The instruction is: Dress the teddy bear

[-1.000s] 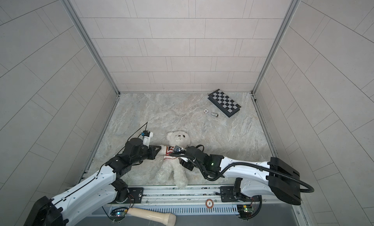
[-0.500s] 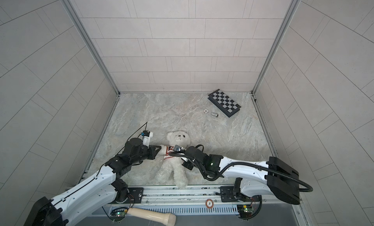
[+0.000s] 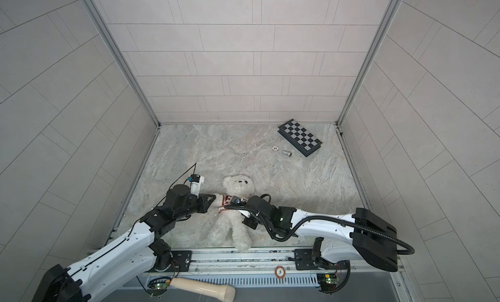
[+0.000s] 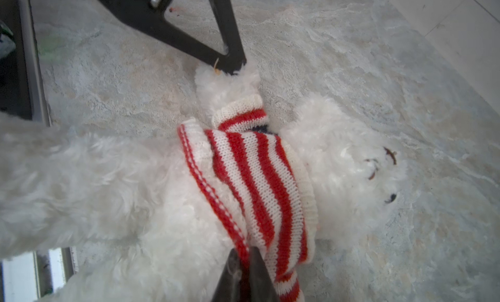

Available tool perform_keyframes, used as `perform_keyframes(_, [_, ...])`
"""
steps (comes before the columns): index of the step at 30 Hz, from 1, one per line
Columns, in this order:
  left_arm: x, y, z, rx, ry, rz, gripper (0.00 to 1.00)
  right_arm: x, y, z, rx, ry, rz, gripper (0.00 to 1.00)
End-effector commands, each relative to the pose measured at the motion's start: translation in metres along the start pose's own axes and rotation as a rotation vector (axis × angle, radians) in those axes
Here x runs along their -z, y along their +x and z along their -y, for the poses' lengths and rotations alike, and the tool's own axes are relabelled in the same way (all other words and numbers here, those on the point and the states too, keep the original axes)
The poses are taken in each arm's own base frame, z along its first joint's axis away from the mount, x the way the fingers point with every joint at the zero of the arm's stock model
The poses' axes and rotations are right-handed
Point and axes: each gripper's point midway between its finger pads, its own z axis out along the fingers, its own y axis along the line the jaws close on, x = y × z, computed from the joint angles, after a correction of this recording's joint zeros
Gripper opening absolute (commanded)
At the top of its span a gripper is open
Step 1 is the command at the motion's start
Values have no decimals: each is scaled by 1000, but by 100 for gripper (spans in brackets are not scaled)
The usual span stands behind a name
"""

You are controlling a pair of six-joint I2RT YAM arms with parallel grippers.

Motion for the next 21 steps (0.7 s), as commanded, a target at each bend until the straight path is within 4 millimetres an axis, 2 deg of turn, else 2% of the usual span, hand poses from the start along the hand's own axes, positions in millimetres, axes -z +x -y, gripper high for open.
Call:
perform_keyframes(1, [7,-22,9,-6,17,76,0,1,-5,-5,15,-21,12,0])
perform_keyframes(6, [8,-28,6,-2,-13,96,0,1,-1,-19,43,-63,6,0])
perform_keyframes(16, [4,-31,-4,43,-63,92,0,2,15,-63,104,-205,9,0])
perform_keyframes(21, [5,-31,-8,56,-80,99,0,5,19,-75,122,-253,16,0])
